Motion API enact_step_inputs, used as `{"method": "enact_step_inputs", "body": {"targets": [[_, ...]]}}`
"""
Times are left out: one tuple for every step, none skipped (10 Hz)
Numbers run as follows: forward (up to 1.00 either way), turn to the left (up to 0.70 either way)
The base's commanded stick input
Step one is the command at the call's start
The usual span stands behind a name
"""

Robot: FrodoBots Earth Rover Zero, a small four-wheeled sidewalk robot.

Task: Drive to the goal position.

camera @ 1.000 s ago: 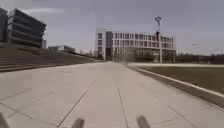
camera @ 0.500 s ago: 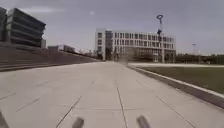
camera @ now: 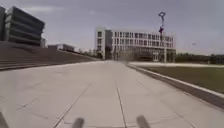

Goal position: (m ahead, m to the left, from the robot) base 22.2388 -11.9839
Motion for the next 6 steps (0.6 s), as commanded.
{"method": "enact_step_inputs", "body": {"targets": [[0.70, 0.00], [0.70, 0.00], [0.70, 0.00], [0.70, 0.00], [0.70, 0.00], [0.70, 0.00]]}}
